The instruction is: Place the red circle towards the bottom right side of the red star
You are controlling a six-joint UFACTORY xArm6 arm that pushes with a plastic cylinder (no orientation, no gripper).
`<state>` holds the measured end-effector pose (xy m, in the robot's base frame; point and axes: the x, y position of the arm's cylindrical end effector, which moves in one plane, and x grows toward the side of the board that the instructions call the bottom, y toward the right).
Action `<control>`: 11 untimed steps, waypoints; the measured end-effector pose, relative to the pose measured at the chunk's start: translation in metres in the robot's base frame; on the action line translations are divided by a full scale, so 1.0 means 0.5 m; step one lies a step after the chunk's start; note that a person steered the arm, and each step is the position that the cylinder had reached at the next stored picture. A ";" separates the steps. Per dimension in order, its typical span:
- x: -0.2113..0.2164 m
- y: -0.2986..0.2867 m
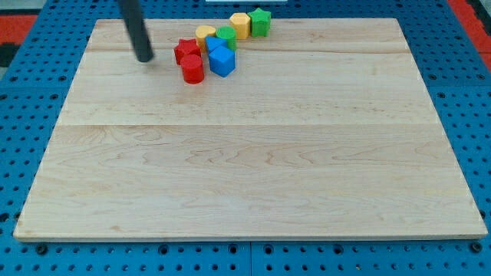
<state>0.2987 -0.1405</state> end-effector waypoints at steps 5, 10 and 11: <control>0.208 0.154; 0.026 0.299; 0.169 0.213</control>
<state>0.3830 -0.0338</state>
